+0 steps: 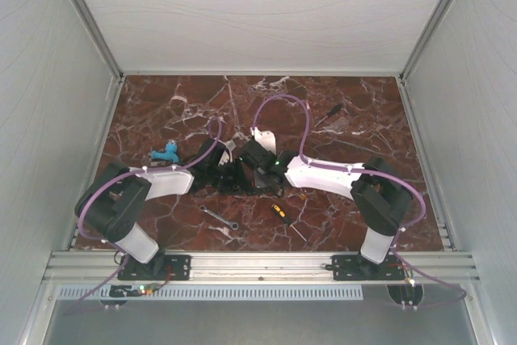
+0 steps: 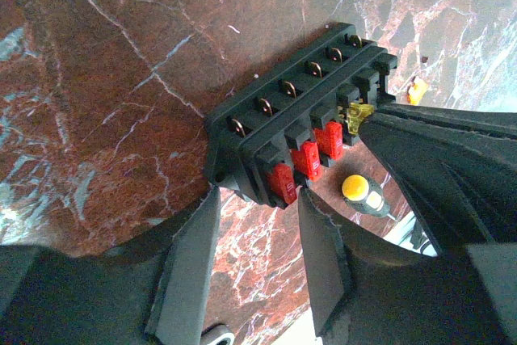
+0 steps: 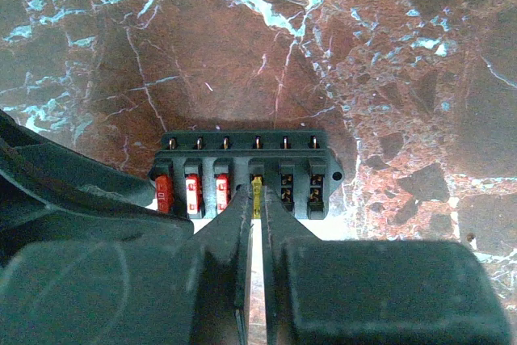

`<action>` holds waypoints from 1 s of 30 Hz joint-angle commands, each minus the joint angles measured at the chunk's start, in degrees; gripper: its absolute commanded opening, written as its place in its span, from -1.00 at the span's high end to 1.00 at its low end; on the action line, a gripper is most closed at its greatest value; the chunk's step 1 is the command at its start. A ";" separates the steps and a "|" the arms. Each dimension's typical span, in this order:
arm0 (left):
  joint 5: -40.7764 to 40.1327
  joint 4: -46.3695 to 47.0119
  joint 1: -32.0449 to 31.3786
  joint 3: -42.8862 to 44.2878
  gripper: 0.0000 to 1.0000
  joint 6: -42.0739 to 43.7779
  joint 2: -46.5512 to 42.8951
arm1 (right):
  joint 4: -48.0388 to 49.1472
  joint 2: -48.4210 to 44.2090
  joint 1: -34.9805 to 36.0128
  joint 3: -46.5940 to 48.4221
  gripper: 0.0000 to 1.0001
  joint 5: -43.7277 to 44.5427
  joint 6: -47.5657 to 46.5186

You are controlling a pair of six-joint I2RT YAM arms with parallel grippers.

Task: Snap on the fuse box
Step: Adjust the fuse in the fuse box base.

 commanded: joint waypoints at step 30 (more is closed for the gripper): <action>-1.34 -2.29 0.09 -0.26 0.19 0.62 1.89 | -5.56 2.71 0.98 -6.30 1.00 -2.09 2.23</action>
